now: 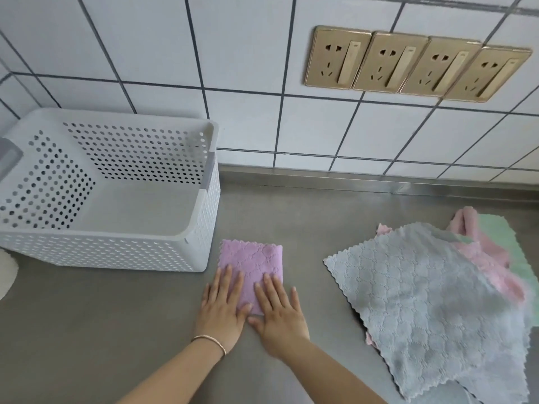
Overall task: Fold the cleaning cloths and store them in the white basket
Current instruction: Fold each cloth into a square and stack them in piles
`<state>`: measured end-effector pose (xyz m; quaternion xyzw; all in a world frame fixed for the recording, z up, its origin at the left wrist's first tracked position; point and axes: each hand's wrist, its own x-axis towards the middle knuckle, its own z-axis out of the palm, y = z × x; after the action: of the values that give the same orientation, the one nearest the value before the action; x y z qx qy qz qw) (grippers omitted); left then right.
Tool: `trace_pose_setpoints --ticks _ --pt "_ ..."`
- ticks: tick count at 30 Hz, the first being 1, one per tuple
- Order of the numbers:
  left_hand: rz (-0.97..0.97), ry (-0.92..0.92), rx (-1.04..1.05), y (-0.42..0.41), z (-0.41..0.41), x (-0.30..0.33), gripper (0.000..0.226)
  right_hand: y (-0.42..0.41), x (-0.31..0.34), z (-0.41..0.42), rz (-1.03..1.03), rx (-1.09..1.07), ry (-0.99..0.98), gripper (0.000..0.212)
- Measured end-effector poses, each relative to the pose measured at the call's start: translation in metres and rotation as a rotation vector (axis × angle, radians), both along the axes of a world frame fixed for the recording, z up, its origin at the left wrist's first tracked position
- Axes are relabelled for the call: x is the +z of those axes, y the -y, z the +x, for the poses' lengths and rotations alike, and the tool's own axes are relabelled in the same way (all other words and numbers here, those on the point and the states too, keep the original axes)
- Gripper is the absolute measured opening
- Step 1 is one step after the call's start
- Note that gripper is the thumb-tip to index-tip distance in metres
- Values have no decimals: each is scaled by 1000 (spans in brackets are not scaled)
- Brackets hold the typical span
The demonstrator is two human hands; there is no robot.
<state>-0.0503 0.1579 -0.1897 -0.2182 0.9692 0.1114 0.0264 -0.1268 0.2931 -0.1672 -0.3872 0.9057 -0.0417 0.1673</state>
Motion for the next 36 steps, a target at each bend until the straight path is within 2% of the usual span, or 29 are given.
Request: trace_pose_setpoints --ticks 2,6,13,15,18,20,22,24,26,28,31,34,36 --pt "10 33 21 11 -22 0 62 12 9 -23 73 73 89 77" --pt "25 74 29 34 -69 -2 64 38 16 -71 149 70 122 59" --pt "-39 67 -18 56 -105 -2 76 61 8 -103 117 52 123 65" --pt "5 121 -2 52 -109 4 73 60 7 -106 105 56 127 65" --pt "11 235 8 52 -110 19 68 52 13 -106 -28 50 188 66" --pt "30 186 32 47 -111 30 74 26 21 -102 -194 -62 115 65" --pt "61 16 28 32 -111 43 80 -13 24 -92 -298 -231 -115 46" --pt "41 -134 -58 7 -111 50 68 -62 24 -75 -299 -408 -224 33" --pt "12 -199 -155 -20 -110 52 54 -102 22 -56 -234 -529 -262 27" --pt "10 -217 -261 -49 -108 50 49 -128 22 -43 -133 -593 -292 26" --pt "-12 -166 -407 -91 -104 50 58 -147 26 -41 -47 -632 -299 31" --pt "-44 -144 -491 -120 -101 52 60 -153 33 -51 -71 -700 -273 30" --pt "-66 -154 -559 -134 -104 58 62 -159 40 -55 -156 -749 -268 30"
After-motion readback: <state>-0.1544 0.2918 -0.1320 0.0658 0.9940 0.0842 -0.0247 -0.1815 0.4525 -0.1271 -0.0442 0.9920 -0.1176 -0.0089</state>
